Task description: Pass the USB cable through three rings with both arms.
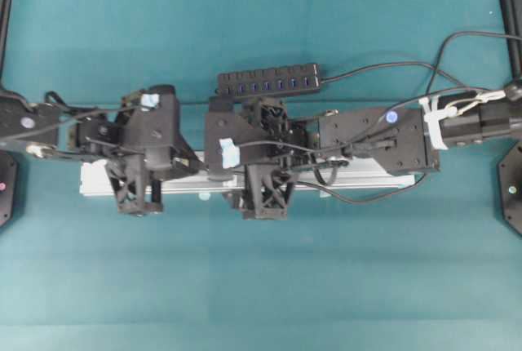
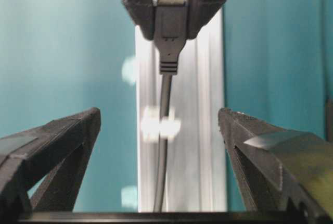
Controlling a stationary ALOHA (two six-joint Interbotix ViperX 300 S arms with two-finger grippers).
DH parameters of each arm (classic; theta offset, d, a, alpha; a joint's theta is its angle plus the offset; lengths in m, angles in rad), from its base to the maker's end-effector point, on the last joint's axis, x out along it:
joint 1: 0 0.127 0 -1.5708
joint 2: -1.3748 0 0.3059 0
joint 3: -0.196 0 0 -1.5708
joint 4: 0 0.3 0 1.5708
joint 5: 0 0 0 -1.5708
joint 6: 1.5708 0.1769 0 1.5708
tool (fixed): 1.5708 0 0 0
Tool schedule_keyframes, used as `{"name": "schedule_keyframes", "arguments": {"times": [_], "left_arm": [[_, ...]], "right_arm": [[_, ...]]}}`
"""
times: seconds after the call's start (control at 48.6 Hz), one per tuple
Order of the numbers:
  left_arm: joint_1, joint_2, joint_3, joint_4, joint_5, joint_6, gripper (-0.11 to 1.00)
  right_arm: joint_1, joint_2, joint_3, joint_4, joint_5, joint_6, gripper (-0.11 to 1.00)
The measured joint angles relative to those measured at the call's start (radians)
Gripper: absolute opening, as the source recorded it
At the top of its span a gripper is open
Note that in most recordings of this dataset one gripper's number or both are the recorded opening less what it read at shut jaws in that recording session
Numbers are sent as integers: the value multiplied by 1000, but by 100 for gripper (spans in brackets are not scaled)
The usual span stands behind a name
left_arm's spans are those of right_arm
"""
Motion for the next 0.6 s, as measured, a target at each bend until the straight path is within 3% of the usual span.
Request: {"name": "schedule_keyframes", "arguments": {"times": [0.37,0.452,0.596], "left_arm": [[2,-14,0,-2,-5,0,22],[2,-14,0,-2,-5,0,22],[2,-14,2,-2,-5,2,22]], "right_arm": [[-11,61,-64,-3,-44,0,73],[-14,69,-66,-3,-51,0,63],[-14,72,-66,-3,-55,-2,32]]}}
